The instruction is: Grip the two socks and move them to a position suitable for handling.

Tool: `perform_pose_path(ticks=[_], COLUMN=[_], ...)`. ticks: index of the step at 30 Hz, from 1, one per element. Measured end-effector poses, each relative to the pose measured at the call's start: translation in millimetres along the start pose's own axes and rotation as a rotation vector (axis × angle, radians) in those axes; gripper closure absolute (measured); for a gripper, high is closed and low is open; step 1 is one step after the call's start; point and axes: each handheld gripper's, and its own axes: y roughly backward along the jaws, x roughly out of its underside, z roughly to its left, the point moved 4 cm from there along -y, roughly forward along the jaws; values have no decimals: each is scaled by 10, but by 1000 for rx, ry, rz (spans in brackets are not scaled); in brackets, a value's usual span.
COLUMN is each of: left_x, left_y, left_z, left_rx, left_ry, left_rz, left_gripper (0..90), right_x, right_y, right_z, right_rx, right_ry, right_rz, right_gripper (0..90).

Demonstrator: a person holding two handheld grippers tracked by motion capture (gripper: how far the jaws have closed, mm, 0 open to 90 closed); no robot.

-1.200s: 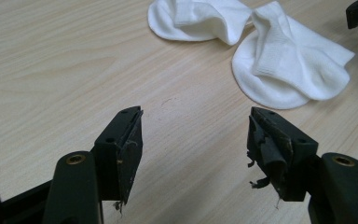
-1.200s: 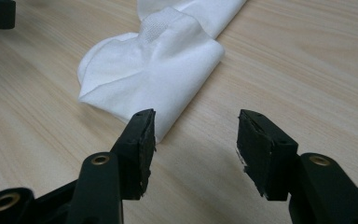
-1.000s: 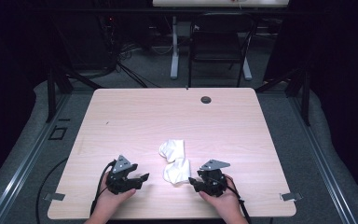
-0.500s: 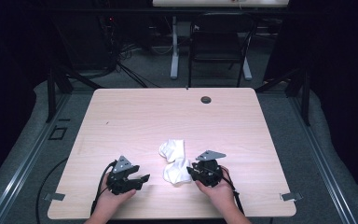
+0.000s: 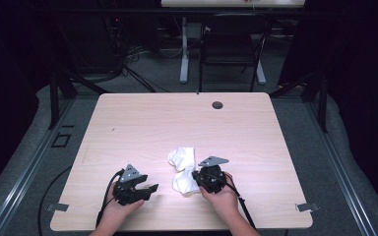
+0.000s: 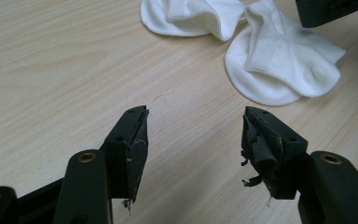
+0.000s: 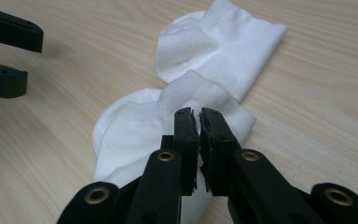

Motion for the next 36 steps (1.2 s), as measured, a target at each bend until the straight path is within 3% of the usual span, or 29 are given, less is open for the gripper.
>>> perform_pose_path(ticks=[15, 26, 31, 36], left_x=[-1, -1, 1, -10], left_y=[2, 1, 2, 21], left_z=[-2, -3, 3, 5], left_rx=[1, 1, -11, -3], left_ry=[-1, -1, -10, 9], left_rz=[1, 0, 2, -13], left_gripper=[416, 416, 424, 441], right_x=[88, 144, 172, 210], right_y=[-140, -105, -69, -41], right_z=[75, 144, 192, 232], right_rx=[-8, -47, -57, -65], right_ry=[32, 39, 72, 80], right_rz=[46, 46, 64, 59], right_gripper=[832, 836, 836, 835])
